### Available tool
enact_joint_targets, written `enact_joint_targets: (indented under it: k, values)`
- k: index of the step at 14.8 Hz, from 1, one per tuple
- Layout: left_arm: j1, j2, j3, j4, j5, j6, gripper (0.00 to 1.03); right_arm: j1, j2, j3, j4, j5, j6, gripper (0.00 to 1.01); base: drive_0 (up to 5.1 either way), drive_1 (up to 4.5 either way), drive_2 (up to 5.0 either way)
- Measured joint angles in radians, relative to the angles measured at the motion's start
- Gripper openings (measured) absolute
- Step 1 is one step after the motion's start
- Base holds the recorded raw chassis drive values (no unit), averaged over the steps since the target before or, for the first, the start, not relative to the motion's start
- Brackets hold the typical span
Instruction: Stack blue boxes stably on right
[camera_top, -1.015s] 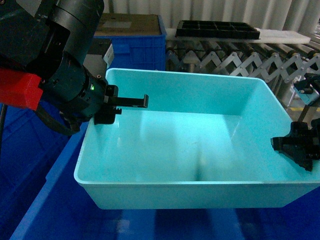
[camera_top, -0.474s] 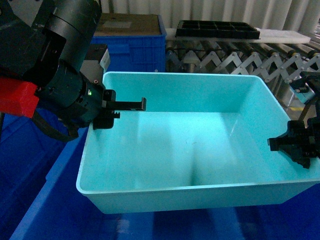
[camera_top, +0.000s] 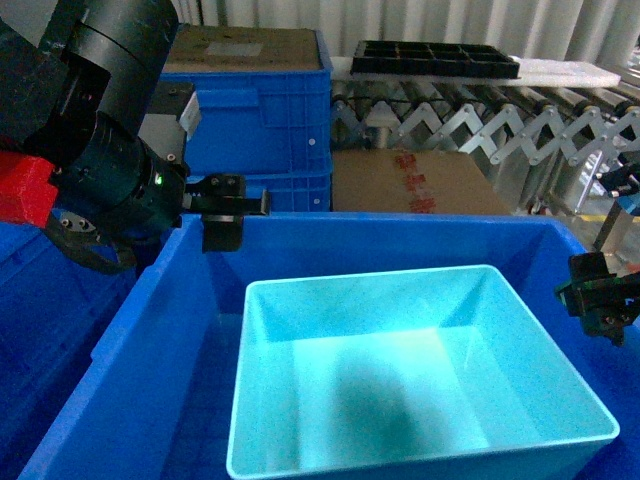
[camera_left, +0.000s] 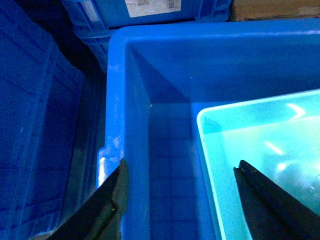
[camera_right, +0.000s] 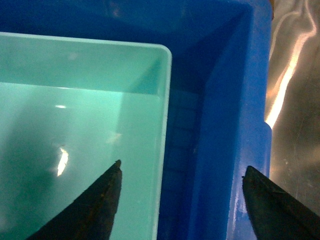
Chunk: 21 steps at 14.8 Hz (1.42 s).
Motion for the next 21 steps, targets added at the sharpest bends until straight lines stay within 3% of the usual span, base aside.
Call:
enact_joint_targets:
  k: [3, 6, 9, 11, 13, 15, 16, 17, 18, 19, 21]
  values:
    - [-0.003, -0.002, 0.000, 0.001, 0.000, 0.011, 0.90, 0.001, 0.000, 0.000, 0.009, -0.002, 0.000, 0.99, 0.0, 0.00, 0.0]
    - [-0.002, -0.004, 0.001, 0.022, -0.006, 0.037, 1.00, 0.000, -0.001, 0.003, 0.021, -0.008, 0.000, 0.98, 0.0, 0.00, 0.0]
    - [0.022, -0.079, 0.029, 0.050, 0.010, 0.084, 0.98, -0.015, -0.044, 0.009, 0.045, -0.042, 0.000, 0.98, 0.0, 0.00, 0.0]
    - [0.069, -0.203, 0.016, 0.045, 0.080, 0.081, 0.98, -0.061, -0.167, 0.011, 0.029, -0.103, 0.006, 0.98, 0.0, 0.00, 0.0]
    - [0.116, -0.387, -0.081, 0.003, 0.124, 0.071, 0.98, -0.141, -0.330, 0.002, -0.026, -0.189, 0.031, 0.98, 0.0, 0.00, 0.0]
    - [0.146, -0.580, -0.174, -0.079, 0.160, 0.024, 0.98, -0.256, -0.518, -0.012, -0.193, -0.304, 0.092, 0.98, 0.0, 0.00, 0.0]
    - [0.153, -0.703, -0.203, -0.124, 0.150, -0.012, 0.98, -0.319, -0.638, -0.012, -0.312, -0.365, 0.119, 0.98, 0.0, 0.00, 0.0]
    - [0.153, -0.813, -0.215, -0.183, 0.126, -0.052, 0.98, -0.361, -0.743, -0.012, -0.404, -0.390, 0.142, 0.98, 0.0, 0.00, 0.0]
    - [0.132, -0.920, -0.227, -0.241, 0.068, -0.082, 0.98, -0.371, -0.842, -0.014, -0.456, -0.404, 0.141, 0.98, 0.0, 0.00, 0.0]
    - [0.114, -0.962, -0.235, -0.232, 0.026, -0.090, 0.98, -0.359, -0.877, -0.022, -0.398, -0.404, 0.141, 0.98, 0.0, 0.00, 0.0]
    - [0.125, -0.961, -0.241, -0.178, 0.040, -0.141, 0.98, -0.347, -0.862, -0.029, -0.374, -0.402, 0.142, 0.98, 0.0, 0.00, 0.0]
